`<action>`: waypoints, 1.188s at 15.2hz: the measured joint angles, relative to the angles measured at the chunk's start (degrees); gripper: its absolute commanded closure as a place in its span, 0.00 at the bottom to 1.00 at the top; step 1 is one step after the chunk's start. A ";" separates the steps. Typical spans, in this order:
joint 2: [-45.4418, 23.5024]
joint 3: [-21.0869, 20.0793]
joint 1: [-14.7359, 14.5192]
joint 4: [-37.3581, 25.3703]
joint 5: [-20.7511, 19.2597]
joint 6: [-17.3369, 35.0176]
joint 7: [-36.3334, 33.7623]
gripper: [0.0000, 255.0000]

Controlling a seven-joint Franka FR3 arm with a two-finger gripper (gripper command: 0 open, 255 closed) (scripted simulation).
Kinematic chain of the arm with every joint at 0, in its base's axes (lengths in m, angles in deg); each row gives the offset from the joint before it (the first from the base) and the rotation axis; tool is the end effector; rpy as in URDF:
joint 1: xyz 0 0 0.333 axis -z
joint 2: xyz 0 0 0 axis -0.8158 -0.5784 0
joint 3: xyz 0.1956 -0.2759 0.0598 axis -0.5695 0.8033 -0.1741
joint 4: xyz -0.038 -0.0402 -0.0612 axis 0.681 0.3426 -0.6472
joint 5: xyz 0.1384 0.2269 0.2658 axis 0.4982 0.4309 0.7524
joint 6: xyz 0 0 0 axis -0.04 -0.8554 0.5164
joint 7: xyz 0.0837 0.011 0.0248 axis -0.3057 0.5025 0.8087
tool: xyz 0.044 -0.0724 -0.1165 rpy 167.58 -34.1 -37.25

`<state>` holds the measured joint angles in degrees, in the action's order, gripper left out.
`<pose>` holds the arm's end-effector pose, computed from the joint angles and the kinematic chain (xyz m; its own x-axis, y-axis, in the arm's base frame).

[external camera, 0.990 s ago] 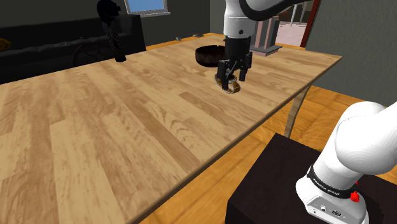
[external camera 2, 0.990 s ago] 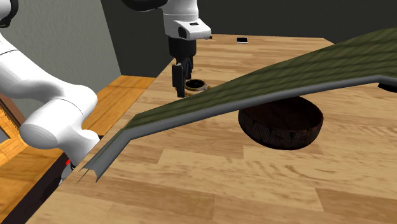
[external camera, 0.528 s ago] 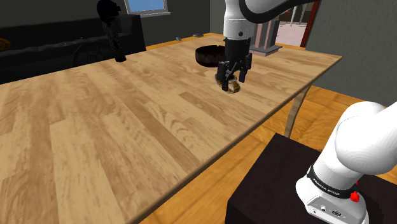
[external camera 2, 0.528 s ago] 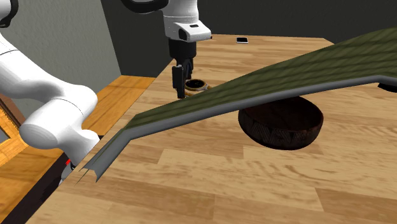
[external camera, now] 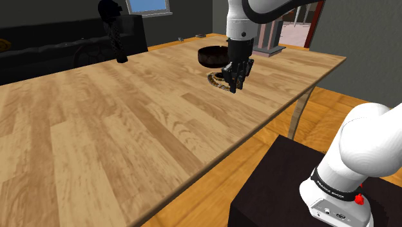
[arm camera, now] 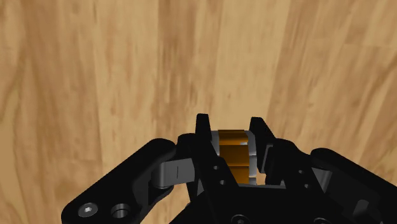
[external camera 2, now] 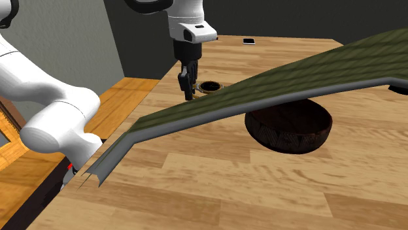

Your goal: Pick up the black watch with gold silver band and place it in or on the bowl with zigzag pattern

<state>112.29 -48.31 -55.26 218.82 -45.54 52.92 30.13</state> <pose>0.3461 0.0622 0.5363 0.9912 -0.1323 0.0019 -0.1323 -0.9912 0.0058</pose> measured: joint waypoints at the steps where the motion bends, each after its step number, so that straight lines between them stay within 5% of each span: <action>1: 0.00 0.00 0.00 0.00 0.00 0.00 0.00 1.00; 18: -2.02 0.43 0.31 -13.16 -0.49 -11.14 -0.14 1.00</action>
<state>110.27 -47.88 -54.95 205.65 -46.03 41.78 29.98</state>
